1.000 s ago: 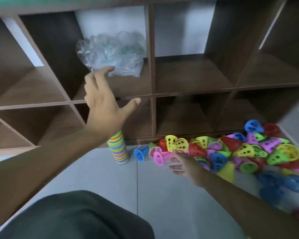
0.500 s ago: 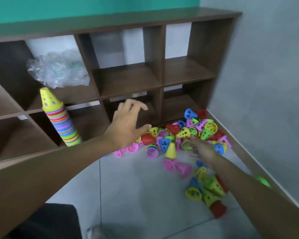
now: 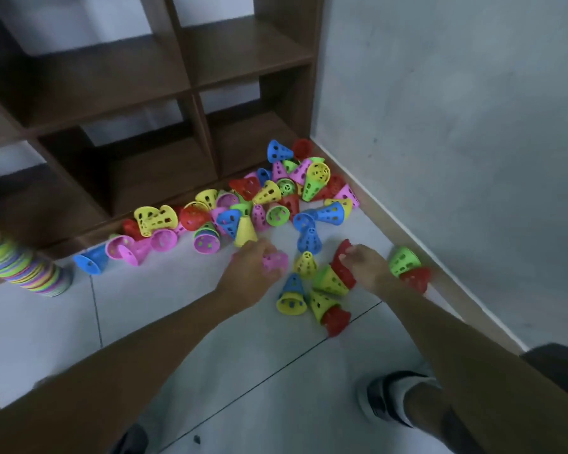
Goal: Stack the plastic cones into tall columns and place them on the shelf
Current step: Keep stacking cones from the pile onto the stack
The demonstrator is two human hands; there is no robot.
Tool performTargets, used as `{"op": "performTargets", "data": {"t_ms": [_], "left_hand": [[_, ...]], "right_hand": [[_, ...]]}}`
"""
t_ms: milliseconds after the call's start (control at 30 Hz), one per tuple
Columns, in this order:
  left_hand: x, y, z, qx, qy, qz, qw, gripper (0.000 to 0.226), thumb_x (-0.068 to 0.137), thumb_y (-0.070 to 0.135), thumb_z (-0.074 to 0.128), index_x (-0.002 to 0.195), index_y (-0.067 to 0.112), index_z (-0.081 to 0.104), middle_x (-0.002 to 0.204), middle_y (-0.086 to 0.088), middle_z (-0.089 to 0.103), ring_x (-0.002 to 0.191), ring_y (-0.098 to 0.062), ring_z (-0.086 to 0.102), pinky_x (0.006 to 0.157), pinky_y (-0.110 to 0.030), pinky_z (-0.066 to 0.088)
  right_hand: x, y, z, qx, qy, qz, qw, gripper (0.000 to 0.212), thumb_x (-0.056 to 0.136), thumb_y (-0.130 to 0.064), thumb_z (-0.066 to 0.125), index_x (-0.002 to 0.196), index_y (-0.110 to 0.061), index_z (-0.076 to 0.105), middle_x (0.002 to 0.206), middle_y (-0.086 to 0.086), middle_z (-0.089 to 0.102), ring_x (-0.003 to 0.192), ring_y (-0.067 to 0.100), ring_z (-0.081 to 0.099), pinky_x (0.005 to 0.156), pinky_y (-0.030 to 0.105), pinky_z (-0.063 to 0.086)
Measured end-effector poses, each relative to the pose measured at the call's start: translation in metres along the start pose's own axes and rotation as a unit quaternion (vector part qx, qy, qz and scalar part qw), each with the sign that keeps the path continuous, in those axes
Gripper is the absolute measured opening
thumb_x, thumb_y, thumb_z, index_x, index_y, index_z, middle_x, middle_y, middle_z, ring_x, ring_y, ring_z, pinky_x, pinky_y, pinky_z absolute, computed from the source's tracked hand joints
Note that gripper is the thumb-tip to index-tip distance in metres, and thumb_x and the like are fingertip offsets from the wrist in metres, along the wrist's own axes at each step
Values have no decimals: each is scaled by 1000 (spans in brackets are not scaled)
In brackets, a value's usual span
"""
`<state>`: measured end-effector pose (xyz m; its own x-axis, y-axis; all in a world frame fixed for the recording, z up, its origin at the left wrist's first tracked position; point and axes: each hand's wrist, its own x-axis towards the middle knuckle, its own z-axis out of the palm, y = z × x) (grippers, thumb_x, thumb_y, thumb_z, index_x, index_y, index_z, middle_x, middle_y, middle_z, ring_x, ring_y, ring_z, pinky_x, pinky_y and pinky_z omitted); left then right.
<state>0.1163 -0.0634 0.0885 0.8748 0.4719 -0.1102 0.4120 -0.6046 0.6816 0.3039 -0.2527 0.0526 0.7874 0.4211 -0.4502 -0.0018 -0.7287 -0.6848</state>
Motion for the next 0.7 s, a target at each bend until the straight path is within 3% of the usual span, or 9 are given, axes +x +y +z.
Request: {"op": "performTargets", "data": {"t_ms": [67, 133, 267, 367, 433, 500, 600, 700], "left_hand": [[3, -11, 27, -27, -39, -35, 998, 39, 88, 22, 76, 122, 9, 61, 117, -6, 58, 109, -25, 57, 83, -24, 39], [4, -20, 49, -66, -65, -97, 991, 43, 91, 27, 74, 127, 9, 58, 122, -8, 58, 112, -22, 56, 83, -25, 39], [15, -33, 82, -126, -100, -222, 962, 59, 94, 43, 67, 141, 13, 48, 132, -13, 56, 118, -25, 56, 81, -25, 39], [27, -42, 100, -151, -93, -282, 943, 68, 92, 53, 66, 144, 16, 43, 137, -12, 55, 119, -28, 56, 83, -32, 46], [34, -47, 110, -179, -83, -321, 926, 75, 89, 57, 67, 147, 17, 40, 142, -12, 51, 122, -30, 54, 92, -41, 53], [38, -51, 118, -185, -81, -343, 917, 80, 88, 58, 68, 148, 14, 39, 144, -14, 50, 121, -31, 55, 96, -46, 54], [39, -54, 129, -163, -85, -352, 918, 81, 85, 61, 69, 140, 7, 46, 132, -15, 56, 106, -28, 59, 77, -36, 55], [39, -59, 138, -135, -69, -334, 930, 70, 79, 63, 73, 117, 6, 59, 113, -13, 63, 91, -24, 62, 54, -28, 39]], "right_hand": [[-1, 18, 6, -26, 7, -1, 1000, 36, 95, -32, 66, 127, -13, 63, 124, 6, 64, 116, 24, 60, 101, 33, 46], [0, 32, 14, -28, 6, 7, 1000, 40, 93, -31, 67, 131, -16, 61, 130, 6, 63, 120, 24, 58, 105, 35, 45], [3, 47, 37, -64, -12, -5, 998, 45, 93, -32, 66, 134, -16, 57, 131, 6, 62, 121, 25, 57, 101, 34, 45], [-3, 55, 58, -79, -21, 15, 997, 56, 91, -50, 64, 136, -18, 53, 128, 5, 58, 117, 27, 57, 93, 38, 48], [-8, 61, 72, -98, -19, 40, 994, 72, 82, -70, 58, 135, -21, 52, 128, 5, 54, 119, 30, 54, 94, 42, 48], [-17, 67, 86, -116, -17, 59, 991, 86, 78, -78, 57, 139, -19, 45, 131, 9, 49, 125, 34, 46, 97, 44, 43], [-25, 73, 102, -98, 2, 117, 988, 92, 79, -64, 72, 146, -16, 31, 134, 14, 40, 128, 38, 41, 99, 44, 40], [-25, 81, 112, -80, -3, 130, 988, 93, 77, -55, 79, 146, -16, 30, 134, 15, 40, 126, 39, 44, 100, 43, 41]]}}
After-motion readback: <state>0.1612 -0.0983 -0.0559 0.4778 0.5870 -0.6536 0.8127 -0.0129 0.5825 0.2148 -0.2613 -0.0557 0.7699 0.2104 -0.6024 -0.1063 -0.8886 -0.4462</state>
